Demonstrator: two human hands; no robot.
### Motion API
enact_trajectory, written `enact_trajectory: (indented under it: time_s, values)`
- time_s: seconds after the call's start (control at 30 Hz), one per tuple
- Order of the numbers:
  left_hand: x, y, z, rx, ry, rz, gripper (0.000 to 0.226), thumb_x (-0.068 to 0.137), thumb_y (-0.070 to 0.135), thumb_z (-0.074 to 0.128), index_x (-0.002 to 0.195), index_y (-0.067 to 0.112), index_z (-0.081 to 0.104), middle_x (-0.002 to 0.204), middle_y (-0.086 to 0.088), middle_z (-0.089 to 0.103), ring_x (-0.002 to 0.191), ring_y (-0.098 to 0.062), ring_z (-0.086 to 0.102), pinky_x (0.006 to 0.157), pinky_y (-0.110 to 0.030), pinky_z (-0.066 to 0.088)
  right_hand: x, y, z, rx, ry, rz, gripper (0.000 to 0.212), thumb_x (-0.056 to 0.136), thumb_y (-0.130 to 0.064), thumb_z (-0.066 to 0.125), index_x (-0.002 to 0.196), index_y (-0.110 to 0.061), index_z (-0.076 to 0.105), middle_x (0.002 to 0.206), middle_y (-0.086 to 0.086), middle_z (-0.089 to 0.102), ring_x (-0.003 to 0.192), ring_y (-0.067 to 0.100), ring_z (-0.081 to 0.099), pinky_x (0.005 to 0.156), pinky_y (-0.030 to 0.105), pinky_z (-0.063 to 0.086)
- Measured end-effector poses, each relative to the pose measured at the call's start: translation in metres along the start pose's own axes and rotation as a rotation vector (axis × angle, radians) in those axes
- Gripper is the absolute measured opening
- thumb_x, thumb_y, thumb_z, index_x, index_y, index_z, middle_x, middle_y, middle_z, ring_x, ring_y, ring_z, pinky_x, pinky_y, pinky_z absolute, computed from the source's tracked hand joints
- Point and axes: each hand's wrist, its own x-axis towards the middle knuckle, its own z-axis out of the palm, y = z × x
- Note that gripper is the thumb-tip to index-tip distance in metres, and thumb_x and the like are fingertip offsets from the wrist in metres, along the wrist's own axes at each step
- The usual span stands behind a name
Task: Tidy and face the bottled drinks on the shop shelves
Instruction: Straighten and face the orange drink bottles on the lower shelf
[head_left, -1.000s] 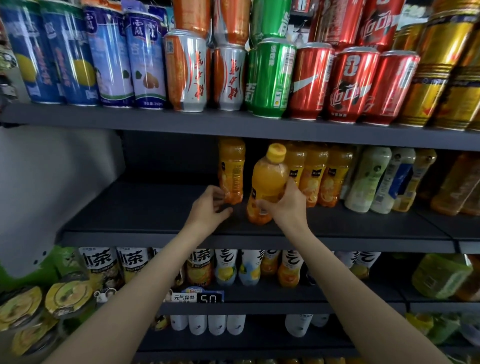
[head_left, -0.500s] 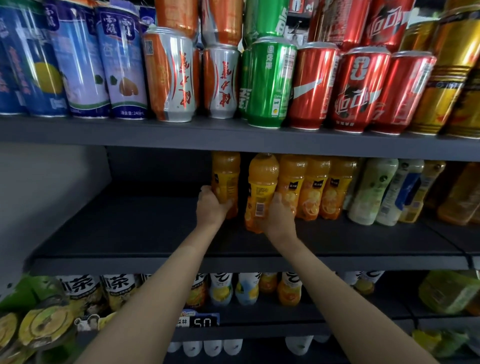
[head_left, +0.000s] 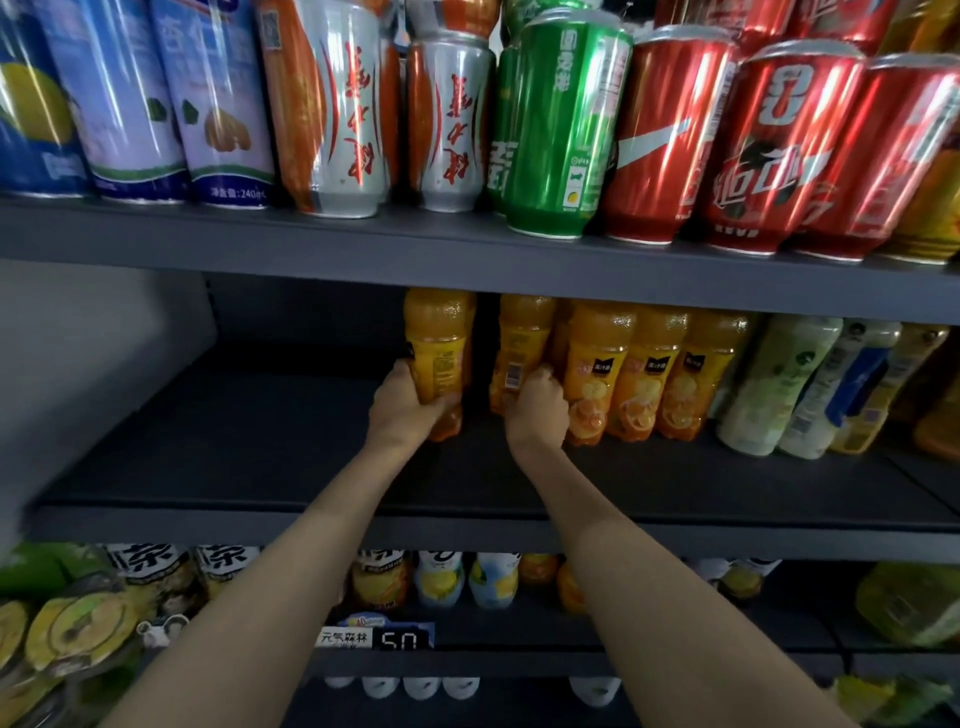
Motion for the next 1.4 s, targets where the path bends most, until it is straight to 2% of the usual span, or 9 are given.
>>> enact_trajectory:
  time_s: [0.2,0.3,0.4,0.5,0.6,0.73,1.13,1.27,1.4]
  values:
    - [-0.011,-0.012,-0.032,0.058,-0.011,0.022,0.059,0.083,0.023,0.069,0.132,0.008,0.041,0.126,-0.011,0.055,0.117,-0.024,0.051,0.086,-0.023,0.037,0.02,-0.012,0.007,-0.009,-0.024,0.078,0.027,0.095,0.002,0.043,0.12,0.0,0.051,0.123,0.016,0.057,0.113,0.031,0.056,0.088,0.037,0.047]
    - [-0.012,-0.015,-0.039,0.057,-0.036,0.029,0.057,0.083,0.023,0.069,0.131,0.009,0.042,0.126,-0.009,0.056,0.117,-0.023,0.052,0.088,-0.023,0.037,0.009,-0.016,0.013,0.128,0.107,0.117,0.036,0.093,0.002,0.048,0.129,0.0,0.042,0.132,0.018,0.049,0.118,0.032,0.052,0.09,0.036,0.046]
    - [-0.012,-0.017,-0.042,0.056,-0.033,0.034,0.055,0.083,0.022,0.07,0.13,0.01,0.044,0.125,-0.009,0.057,0.117,-0.022,0.053,0.089,-0.021,0.036,-0.011,-0.019,0.026,0.27,0.229,-0.116,0.043,0.091,-0.006,0.057,0.129,0.004,0.04,0.135,0.018,0.041,0.119,0.03,0.049,0.089,0.024,0.041]
    - [-0.012,-0.019,-0.043,0.072,-0.025,0.039,0.056,0.083,0.022,0.07,0.131,0.01,0.044,0.126,-0.009,0.057,0.118,-0.021,0.052,0.088,-0.02,0.035,-0.009,-0.03,0.041,0.312,0.064,-0.269,0.055,0.09,-0.008,0.061,0.137,0.005,0.035,0.136,0.02,0.045,0.125,0.03,0.046,0.098,0.024,0.037]
    - [-0.013,-0.022,-0.043,0.066,-0.008,0.042,0.059,0.082,0.023,0.07,0.133,0.01,0.042,0.126,-0.009,0.056,0.118,-0.023,0.052,0.09,-0.023,0.037,0.014,-0.046,0.048,0.314,-0.093,-0.236,0.072,0.087,-0.008,0.064,0.144,0.002,0.022,0.139,0.022,0.042,0.127,0.034,0.044,0.102,0.035,0.038]
    - [-0.014,-0.024,-0.039,0.073,0.022,0.051,0.059,0.084,0.024,0.069,0.134,0.01,0.041,0.126,-0.01,0.057,0.117,-0.024,0.052,0.093,-0.028,0.039,0.041,-0.053,0.057,0.348,-0.223,-0.113,0.066,0.086,-0.016,0.066,0.138,-0.005,0.028,0.135,0.017,0.047,0.123,0.033,0.048,0.099,0.039,0.041]
    - [-0.018,-0.025,-0.038,0.048,0.044,0.056,0.061,0.083,0.026,0.069,0.135,0.01,0.041,0.126,-0.009,0.057,0.118,-0.024,0.052,0.094,-0.028,0.039,0.022,-0.043,0.04,0.236,-0.177,-0.175,0.051,0.085,-0.014,0.065,0.126,0.003,0.039,0.12,0.022,0.057,0.11,0.037,0.057,0.088,0.043,0.049]
    - [-0.018,-0.022,-0.037,0.064,0.035,0.036,0.063,0.084,0.027,0.068,0.137,0.01,0.038,0.13,-0.01,0.054,0.122,-0.026,0.049,0.097,-0.031,0.038,-0.008,-0.029,0.017,0.239,-0.193,-0.205,0.058,0.081,-0.02,0.072,0.126,-0.001,0.041,0.121,0.017,0.057,0.113,0.032,0.056,0.089,0.038,0.047]
    - [-0.042,-0.017,-0.031,0.082,0.282,0.134,0.068,0.087,0.025,0.065,0.142,0.007,0.029,0.141,-0.015,0.036,0.13,-0.026,0.035,0.101,-0.027,0.03,-0.031,-0.009,-0.019,0.385,-0.317,-0.265,0.067,0.078,-0.012,0.075,0.13,-0.013,0.033,0.117,0.003,0.057,0.106,0.016,0.054,0.089,0.031,0.046]
